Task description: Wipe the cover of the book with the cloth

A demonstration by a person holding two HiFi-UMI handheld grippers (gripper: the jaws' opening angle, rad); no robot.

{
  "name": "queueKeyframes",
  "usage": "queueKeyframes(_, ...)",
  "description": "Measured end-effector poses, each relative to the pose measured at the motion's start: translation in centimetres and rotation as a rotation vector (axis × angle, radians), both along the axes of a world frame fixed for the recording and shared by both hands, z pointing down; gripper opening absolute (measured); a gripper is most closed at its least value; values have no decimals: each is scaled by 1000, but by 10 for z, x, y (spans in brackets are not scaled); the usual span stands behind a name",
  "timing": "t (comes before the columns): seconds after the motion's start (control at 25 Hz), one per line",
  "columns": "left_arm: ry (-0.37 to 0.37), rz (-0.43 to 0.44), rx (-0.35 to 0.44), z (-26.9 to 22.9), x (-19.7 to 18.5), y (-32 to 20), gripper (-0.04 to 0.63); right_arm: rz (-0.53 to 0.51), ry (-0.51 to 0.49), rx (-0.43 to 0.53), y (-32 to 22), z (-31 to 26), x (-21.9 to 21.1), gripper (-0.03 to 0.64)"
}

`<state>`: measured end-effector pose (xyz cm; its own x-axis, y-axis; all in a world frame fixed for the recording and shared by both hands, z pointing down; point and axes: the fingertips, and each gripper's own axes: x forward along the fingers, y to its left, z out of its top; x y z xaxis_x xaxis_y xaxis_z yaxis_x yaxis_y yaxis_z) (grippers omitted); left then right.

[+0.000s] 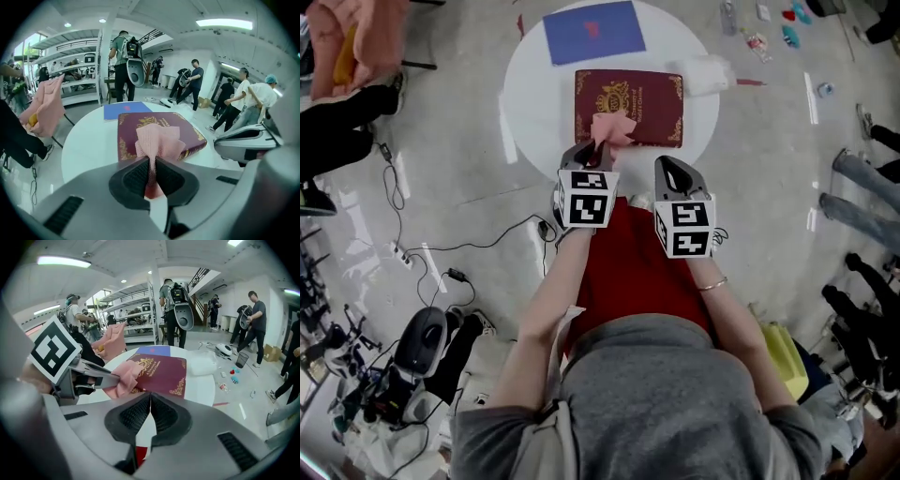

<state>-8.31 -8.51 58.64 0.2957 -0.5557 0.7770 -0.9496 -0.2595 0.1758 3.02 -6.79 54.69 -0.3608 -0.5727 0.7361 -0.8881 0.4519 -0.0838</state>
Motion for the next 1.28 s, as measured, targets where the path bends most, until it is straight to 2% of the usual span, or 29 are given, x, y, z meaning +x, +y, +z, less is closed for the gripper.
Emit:
queueKeyframes(0.32, -50, -125, -30, 9, -60, 15, 35, -55, -2, 1, -4, 0, -21, 29)
queueKeyframes(0.76, -101, -242, -45, 9, -108, 16, 35, -27, -3, 18, 1, -6, -13, 29)
queueKeyframes(1.08, -121, -238, 17, -15, -94, 21, 35, 29, -14, 37, 15, -7, 20, 29)
queueKeyframes(1.28, -66, -149, 92, -31, -48, 17, 35, 78, -22, 35, 32, -5, 40, 29)
